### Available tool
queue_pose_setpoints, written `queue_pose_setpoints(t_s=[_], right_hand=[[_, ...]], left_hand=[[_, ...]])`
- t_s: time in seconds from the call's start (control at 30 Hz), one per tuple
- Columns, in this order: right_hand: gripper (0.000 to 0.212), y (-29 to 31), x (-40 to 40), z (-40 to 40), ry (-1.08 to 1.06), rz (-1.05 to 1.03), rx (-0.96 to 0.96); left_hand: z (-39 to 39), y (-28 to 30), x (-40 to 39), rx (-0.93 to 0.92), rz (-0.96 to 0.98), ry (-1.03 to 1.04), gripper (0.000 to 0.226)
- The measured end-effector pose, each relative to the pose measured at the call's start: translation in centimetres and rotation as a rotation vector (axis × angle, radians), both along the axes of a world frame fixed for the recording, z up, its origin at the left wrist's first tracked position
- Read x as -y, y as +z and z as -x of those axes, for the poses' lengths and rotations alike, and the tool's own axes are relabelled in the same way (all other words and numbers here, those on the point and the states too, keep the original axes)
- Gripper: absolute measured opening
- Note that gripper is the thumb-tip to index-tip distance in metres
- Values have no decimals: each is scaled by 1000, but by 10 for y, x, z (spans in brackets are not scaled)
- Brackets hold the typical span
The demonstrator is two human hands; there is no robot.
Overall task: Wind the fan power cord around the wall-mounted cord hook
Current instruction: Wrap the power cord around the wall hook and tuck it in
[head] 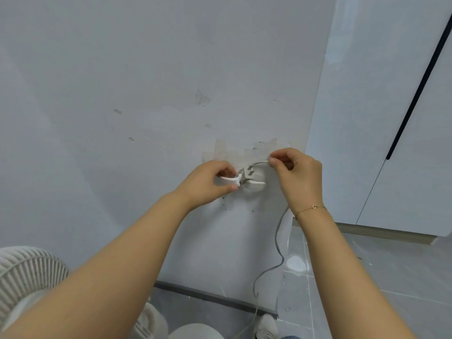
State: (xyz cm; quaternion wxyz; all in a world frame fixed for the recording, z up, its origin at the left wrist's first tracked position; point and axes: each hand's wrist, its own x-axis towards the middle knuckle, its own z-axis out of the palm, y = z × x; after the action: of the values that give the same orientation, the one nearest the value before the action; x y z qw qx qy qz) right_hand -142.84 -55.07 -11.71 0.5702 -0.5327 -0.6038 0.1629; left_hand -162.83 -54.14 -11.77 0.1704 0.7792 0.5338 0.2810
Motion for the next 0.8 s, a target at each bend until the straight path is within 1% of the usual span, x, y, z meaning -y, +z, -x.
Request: queue_pose_setpoints(t_s=[0.13,0.2,0.27,0.37,0.43,0.53,0.63,0.7,0.8], right_hand=[[9,-14,0,-7,15,3,-25],[9,-22,0,-10,21,14,-50],[11,-32,1,-11,29,37,-98],[12,-50,4,-10,36,89,-174],[14,-61,5,-7,22,122,-194],[23,-74,2,1,-17,163,-204],[22,-85,0,9,-68,262,-256],[29,-92,1,14,-71,304,-307],[33,-100,6,27,-44,335,-322]], left_hand=[[-2,-1,-2,19,-16,12,15],[-4,-2,-3,-32,-46,25,11],[-6,-3,-4,-76,-70,36,10],[-7,-3,-4,-65,-60,34,10],[-7,-3,-4,-41,-48,35,11],[-9,-1,-4,-38,-43,58,12],[-10,-1,-4,-51,-48,70,12],[-9,0,-3,-48,-41,67,12],[-10,1,-2,-59,-41,72,11]])
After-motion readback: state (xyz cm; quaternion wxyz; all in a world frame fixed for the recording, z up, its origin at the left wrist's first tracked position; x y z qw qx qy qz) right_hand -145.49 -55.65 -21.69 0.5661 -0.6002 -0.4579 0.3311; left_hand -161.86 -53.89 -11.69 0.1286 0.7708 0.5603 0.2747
